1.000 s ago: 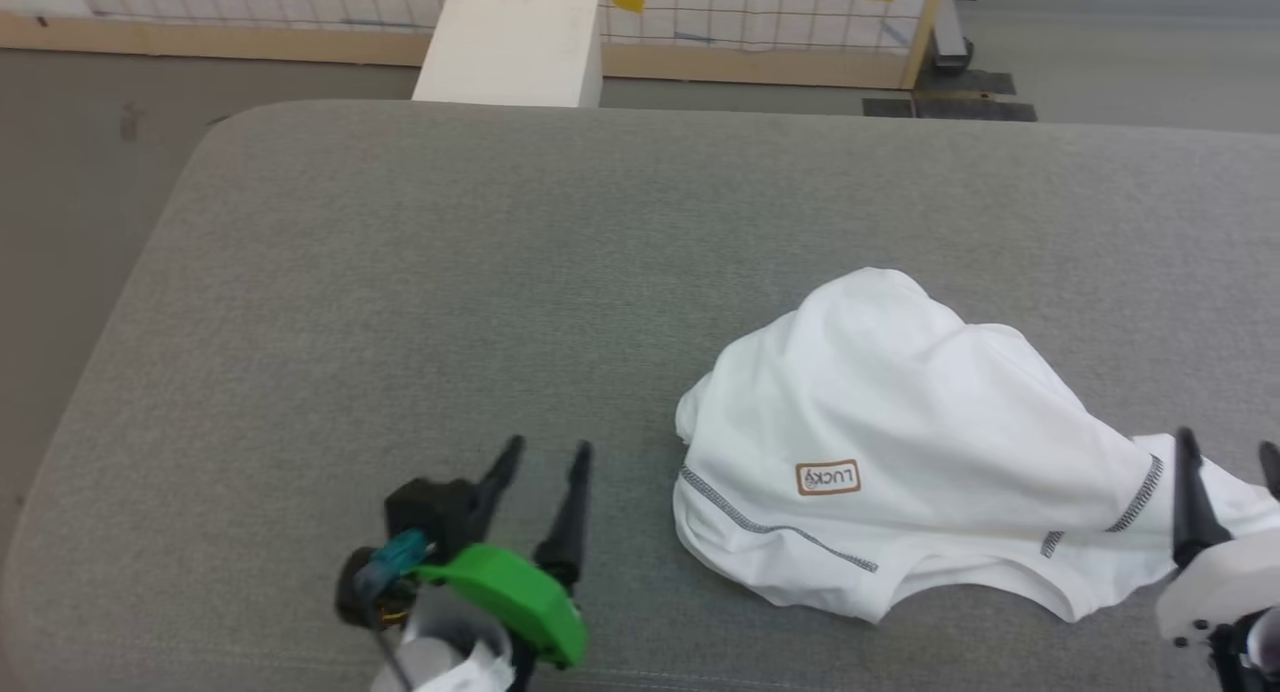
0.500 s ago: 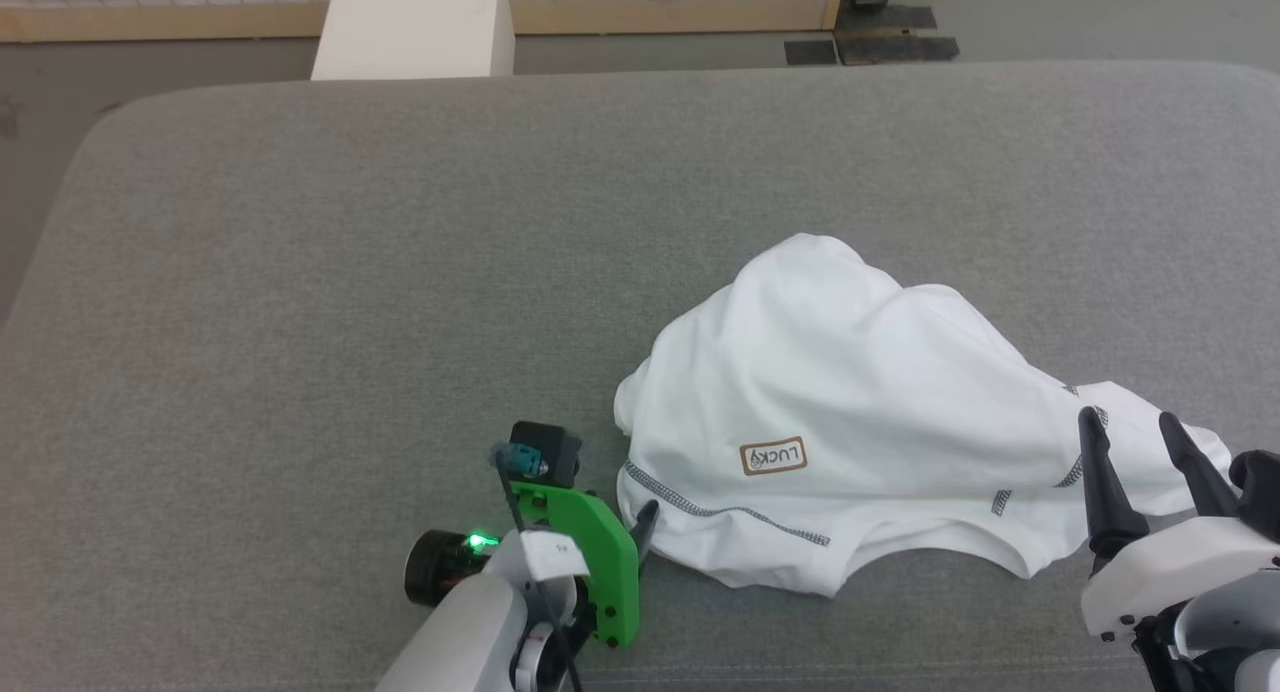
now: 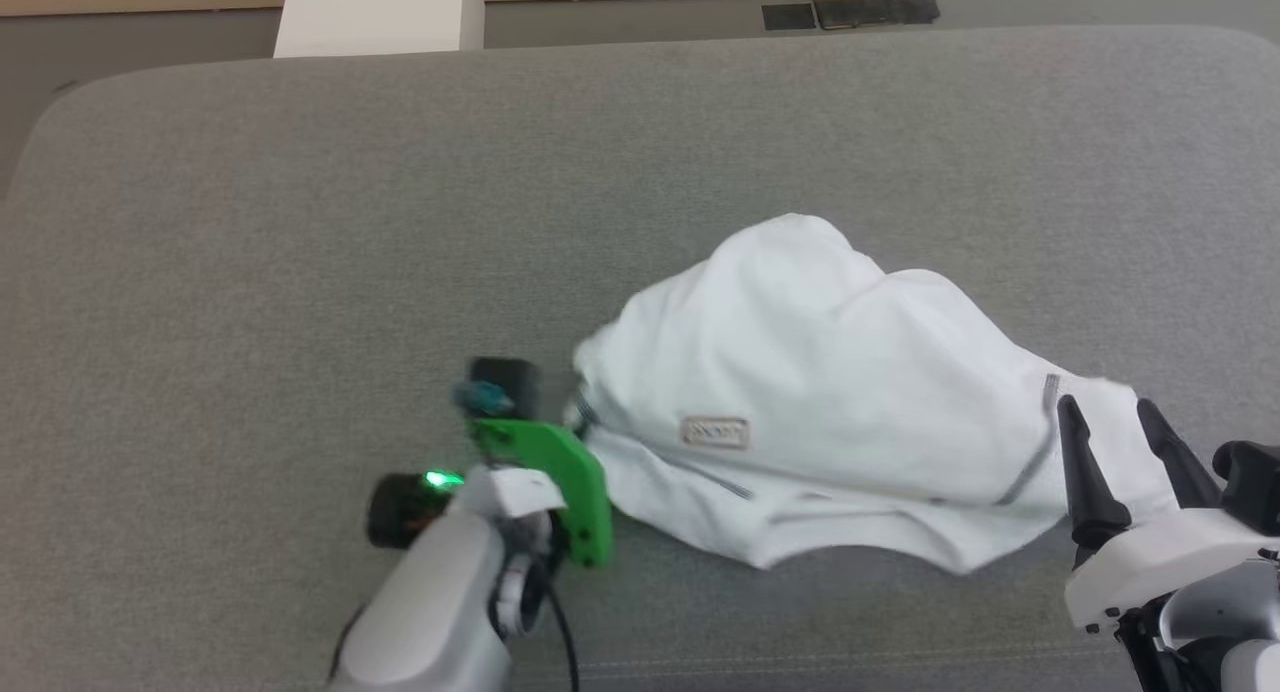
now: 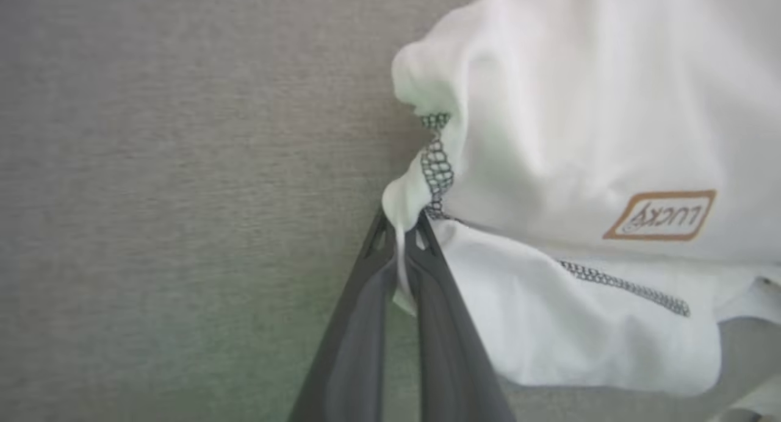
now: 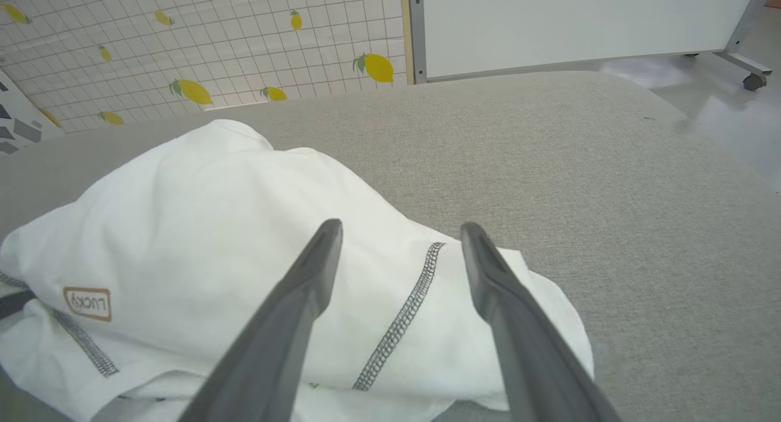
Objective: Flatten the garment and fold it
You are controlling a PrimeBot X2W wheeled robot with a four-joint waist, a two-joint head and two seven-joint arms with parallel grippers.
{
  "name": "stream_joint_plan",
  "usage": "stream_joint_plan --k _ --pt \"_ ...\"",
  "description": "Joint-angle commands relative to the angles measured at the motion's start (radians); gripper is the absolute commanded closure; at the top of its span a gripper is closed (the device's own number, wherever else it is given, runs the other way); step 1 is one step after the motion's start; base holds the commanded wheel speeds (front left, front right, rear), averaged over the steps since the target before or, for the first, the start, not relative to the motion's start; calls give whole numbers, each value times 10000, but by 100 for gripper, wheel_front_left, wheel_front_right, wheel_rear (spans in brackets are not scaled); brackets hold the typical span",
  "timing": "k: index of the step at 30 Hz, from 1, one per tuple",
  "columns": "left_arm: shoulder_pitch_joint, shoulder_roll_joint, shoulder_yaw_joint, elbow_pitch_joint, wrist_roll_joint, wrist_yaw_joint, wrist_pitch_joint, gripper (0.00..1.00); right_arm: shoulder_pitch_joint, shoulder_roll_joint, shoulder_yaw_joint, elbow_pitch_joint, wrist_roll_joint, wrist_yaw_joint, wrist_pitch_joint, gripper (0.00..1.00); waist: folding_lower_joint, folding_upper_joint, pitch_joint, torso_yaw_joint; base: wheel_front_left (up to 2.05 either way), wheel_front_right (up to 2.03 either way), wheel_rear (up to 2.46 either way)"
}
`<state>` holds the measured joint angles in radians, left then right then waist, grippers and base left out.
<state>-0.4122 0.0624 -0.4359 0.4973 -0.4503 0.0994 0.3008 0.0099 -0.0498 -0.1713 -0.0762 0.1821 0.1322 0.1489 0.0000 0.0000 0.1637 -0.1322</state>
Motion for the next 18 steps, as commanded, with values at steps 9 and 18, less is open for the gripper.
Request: stream_joint_plan --k 9,18 --pt "54 1056 2227 -1569 -82 1235 -3399 100 -134 -5 108 -227 4 -15 22 0 0 0 -324 853 0 0 0" --pt "2577 1488 2775 -2399 -837 1953 -1840 74 -4 -5 258 -283 -162 -15 338 0 0 0 -539 1563 0 0 0"
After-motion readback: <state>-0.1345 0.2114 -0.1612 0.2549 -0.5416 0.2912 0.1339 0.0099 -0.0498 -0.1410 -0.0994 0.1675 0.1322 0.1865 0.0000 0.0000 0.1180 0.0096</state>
